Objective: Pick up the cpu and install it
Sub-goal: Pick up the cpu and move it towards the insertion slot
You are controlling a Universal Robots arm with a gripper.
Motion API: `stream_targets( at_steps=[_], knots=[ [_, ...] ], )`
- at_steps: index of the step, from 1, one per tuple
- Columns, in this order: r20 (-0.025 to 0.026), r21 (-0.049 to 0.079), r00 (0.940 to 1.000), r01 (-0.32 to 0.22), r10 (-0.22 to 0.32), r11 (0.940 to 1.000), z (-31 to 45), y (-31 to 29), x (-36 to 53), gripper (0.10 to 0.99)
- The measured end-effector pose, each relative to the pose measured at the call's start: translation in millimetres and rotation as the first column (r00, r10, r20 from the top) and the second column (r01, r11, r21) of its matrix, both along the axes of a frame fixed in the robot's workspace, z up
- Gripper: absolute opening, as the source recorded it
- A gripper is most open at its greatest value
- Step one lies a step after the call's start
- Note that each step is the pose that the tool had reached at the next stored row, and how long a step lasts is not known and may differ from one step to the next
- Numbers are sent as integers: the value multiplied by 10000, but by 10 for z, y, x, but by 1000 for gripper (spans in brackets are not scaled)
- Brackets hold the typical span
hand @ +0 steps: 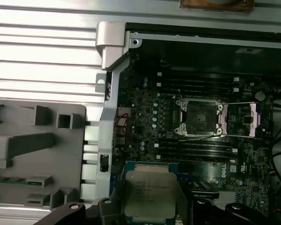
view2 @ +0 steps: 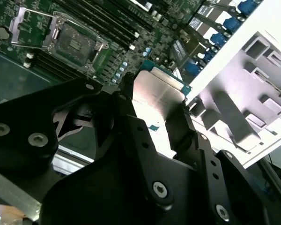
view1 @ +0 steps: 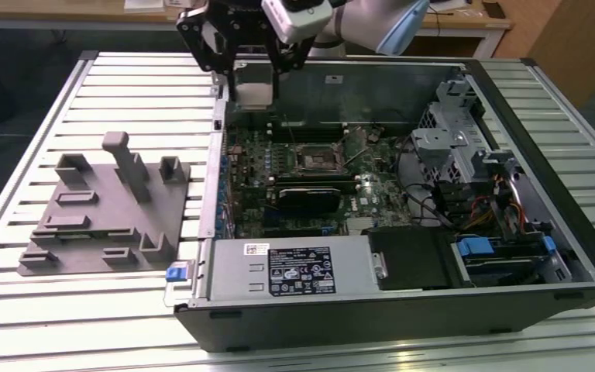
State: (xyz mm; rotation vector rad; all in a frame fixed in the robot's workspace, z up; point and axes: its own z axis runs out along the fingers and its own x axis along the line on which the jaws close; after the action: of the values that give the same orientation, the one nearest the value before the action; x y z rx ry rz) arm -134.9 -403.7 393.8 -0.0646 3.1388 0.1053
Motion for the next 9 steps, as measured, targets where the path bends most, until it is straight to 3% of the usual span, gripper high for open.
stream_targets(
  at_steps=[9],
  knots=[
    [8, -1, 10000, 1, -1, 10000, -10, 108, 221, 525]
  ],
)
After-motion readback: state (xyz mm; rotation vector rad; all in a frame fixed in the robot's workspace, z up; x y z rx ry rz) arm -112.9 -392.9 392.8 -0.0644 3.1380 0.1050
